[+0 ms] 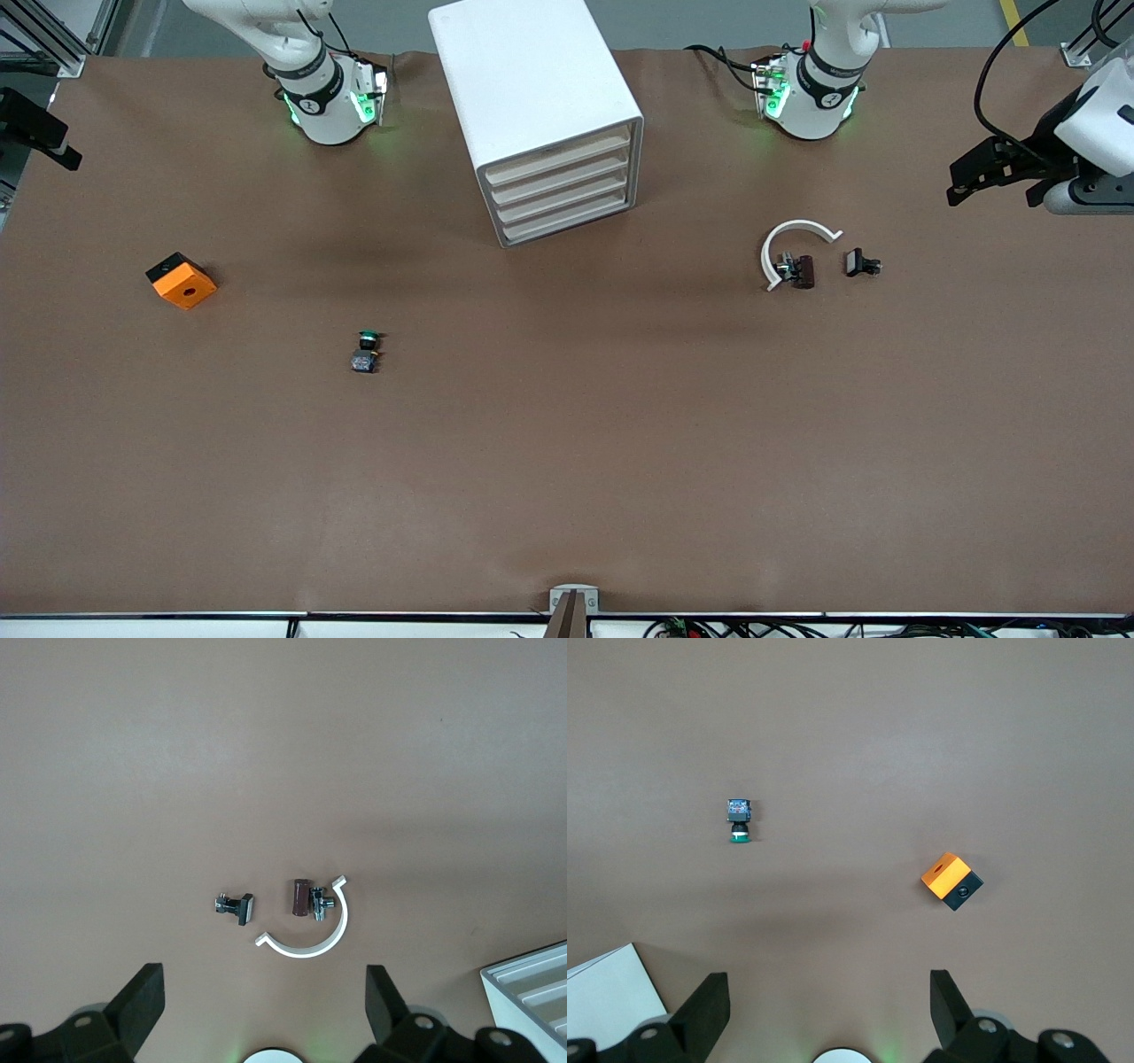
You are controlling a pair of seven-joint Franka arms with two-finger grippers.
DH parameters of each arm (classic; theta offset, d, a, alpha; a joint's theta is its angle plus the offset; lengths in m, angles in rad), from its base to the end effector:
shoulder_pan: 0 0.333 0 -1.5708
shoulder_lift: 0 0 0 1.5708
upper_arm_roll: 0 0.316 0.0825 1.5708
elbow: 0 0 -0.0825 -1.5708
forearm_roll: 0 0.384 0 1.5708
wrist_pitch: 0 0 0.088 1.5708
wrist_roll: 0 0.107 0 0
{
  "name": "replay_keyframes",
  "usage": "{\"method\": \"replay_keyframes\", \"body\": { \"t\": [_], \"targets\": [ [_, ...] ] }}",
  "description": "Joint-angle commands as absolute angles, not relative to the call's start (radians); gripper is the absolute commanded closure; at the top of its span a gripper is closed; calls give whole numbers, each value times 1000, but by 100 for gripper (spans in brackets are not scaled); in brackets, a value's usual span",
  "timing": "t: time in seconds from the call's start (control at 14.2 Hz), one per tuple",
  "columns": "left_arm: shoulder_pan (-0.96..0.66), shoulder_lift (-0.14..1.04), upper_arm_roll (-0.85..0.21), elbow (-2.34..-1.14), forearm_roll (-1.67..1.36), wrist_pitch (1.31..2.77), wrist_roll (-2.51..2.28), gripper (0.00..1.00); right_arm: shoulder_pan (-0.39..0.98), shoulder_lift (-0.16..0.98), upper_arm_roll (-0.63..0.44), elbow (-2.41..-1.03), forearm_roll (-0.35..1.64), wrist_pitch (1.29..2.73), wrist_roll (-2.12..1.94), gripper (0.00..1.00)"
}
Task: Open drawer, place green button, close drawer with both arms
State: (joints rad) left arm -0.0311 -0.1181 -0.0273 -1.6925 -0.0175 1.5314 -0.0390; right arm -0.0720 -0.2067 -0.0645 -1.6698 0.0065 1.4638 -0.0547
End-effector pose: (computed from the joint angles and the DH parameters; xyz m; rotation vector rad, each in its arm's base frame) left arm 0.5113 -0.0327 0.6269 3.1285 -0.0304 -0.0684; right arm 0.4722 -0.0680 0.6753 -3.1195 0.1244 -0.0034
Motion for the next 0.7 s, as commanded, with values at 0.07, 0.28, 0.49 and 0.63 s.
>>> {"method": "replay_keyframes", "body": {
  "t": [0.07,0.28,0.49,0.63],
  "targets": [
    [-31,-106,-37,-1666,0,1514,-41,0,-61,-229,-71,-1686,5,1462,-40,0],
    [-28,-104,-37,-1663,-2,1514,-43,0,-61,-229,-71,-1686,5,1462,-41,0],
    [-18,-83,-35,-1664,-5,1470,-43,0,-61,-227,-71,-1686,5,1462,-41,0],
    [-18,-63,-35,-1675,-9,1447,-51,0,-61,-229,-71,-1686,5,1462,-41,0]
  ]
}}
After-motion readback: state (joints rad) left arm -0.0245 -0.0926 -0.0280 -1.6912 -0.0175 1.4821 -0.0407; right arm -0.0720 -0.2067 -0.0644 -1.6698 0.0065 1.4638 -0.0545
